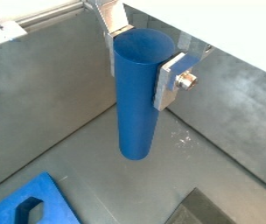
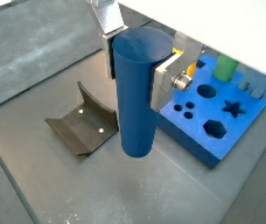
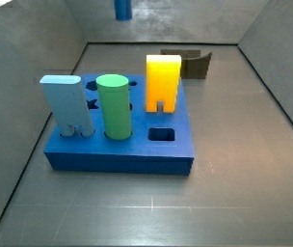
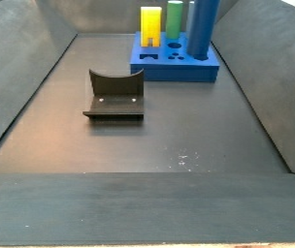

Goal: Pick up the round object. Move up. Move to above the board. Insert the round object.
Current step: Move to above the board.

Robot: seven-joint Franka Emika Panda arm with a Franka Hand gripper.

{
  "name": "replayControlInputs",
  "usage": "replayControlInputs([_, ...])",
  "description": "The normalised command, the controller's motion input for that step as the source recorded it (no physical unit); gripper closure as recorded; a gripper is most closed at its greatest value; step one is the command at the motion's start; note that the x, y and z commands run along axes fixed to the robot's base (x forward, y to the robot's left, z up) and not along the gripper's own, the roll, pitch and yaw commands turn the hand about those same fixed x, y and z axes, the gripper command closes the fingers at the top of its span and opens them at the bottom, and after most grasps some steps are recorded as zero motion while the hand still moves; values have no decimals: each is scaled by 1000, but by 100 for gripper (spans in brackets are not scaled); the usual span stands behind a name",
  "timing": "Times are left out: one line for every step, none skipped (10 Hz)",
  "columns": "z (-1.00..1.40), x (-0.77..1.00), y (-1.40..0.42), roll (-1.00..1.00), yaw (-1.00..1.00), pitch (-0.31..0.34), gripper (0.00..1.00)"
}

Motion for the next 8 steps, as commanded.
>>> replayControlInputs([997,12,-34,26,5,92,100])
replayControlInputs([838,14,-28,22,7,90,100])
replayControlInputs([680,13,-20,17,10,90,100])
replayControlInputs([472,12,-12,12,12,88,100])
replayControlInputs([317,10,-9,8,12,89,100])
replayControlInputs([215,9,-8,6,11,88,100])
replayControlInputs([-40,192,-1000,-71,-222,393,100])
replayControlInputs([-44,194,-1000,-61,-201,385,100])
